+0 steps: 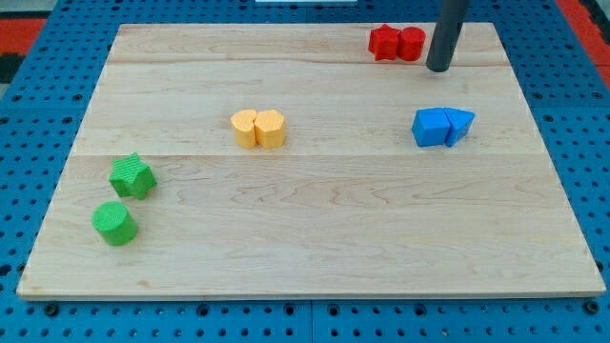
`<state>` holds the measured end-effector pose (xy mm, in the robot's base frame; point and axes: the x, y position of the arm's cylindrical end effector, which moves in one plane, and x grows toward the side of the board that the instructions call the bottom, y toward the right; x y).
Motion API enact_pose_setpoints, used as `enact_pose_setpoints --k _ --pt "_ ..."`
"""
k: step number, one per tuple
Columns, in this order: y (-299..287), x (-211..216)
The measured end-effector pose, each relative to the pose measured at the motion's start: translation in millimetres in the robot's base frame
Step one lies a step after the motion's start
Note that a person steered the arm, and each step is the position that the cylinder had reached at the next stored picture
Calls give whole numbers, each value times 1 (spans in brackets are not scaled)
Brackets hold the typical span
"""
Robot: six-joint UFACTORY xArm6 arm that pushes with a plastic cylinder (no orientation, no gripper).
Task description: Move your arm to the right of the yellow blocks
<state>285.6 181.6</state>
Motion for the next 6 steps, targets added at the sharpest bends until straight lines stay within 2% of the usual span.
enact_pose_setpoints --k 3,4,6 --pt "9 0" --pt "8 19" --pt "-58 69"
